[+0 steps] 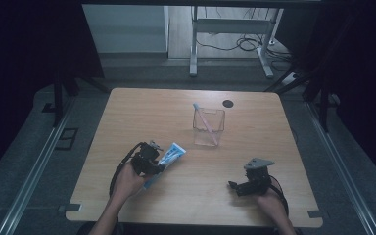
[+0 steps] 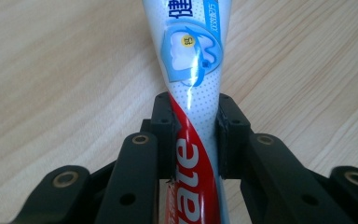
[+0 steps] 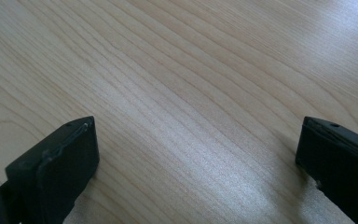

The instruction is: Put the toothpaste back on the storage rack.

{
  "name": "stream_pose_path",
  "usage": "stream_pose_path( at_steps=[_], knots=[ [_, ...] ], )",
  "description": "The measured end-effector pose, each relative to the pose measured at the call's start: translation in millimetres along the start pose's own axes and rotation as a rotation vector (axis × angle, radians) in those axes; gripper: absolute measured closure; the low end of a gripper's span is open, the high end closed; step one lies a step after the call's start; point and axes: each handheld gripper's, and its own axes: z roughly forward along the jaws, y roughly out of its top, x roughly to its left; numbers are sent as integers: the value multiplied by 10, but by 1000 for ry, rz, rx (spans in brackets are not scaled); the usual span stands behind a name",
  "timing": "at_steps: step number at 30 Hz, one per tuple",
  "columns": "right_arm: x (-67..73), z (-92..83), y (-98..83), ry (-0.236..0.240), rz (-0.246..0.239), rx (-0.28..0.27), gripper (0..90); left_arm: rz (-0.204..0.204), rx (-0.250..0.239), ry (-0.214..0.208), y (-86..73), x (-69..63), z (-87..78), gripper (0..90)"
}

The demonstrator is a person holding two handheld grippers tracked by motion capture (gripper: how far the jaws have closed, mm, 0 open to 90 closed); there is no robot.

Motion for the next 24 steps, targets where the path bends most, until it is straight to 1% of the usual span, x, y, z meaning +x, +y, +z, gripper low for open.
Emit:
stream_pose_path(
  at_steps=[7, 14, 19, 20, 24],
  knots=[
    [-2, 1, 0, 0, -3, -1, 0, 10, -48, -14, 94, -18, -78, 727],
    [-1, 1, 1, 0, -1, -2, 0, 37, -103, -24, 223, -55, -163, 728],
    [-1, 2, 0, 0, -1, -3, 0, 52, -128, -23, 321, -79, -215, 728],
    [-2, 2, 1, -1, -2, -3, 0, 46, -137, -24, 341, -84, -221, 728],
    [-1, 2, 0, 0, -1, -3, 0, 47, -165, -27, 413, -87, -249, 728]
  ],
)
